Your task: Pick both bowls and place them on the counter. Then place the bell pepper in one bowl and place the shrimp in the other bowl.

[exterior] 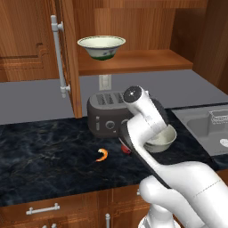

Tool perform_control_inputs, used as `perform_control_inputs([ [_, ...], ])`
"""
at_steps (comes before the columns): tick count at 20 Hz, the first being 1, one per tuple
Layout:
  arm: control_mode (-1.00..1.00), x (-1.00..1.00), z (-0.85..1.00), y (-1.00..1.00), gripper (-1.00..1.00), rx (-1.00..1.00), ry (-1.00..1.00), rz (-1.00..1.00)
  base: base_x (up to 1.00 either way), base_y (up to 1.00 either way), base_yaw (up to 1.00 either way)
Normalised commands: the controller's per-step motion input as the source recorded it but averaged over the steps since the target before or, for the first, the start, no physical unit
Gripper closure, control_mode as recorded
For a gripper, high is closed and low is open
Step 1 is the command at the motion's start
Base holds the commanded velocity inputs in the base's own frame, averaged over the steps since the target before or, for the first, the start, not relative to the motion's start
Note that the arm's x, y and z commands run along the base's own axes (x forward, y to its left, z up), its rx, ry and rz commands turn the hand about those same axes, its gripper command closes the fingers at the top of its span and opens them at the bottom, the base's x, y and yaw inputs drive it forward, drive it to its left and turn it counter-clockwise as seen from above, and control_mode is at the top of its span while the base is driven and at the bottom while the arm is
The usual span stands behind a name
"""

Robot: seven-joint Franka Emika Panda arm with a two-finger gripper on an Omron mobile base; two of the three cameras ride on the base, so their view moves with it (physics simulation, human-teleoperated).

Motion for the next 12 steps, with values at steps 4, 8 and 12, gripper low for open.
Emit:
perform_control_inputs([
  [4,-1.00,-0.23,0.44,0.14,-1.00,0.00,-0.08,0.22,0.00,0.00,0.00],
  [8,-1.00,-0.09,0.44,0.21,-1.00,0.02,-0.01,0.25,0.00,0.00,0.00],
  [12,-1.00,-0.18,0.36,0.16,-1.00,0.07,0.00,0.21,0.00,0.00,0.00],
])
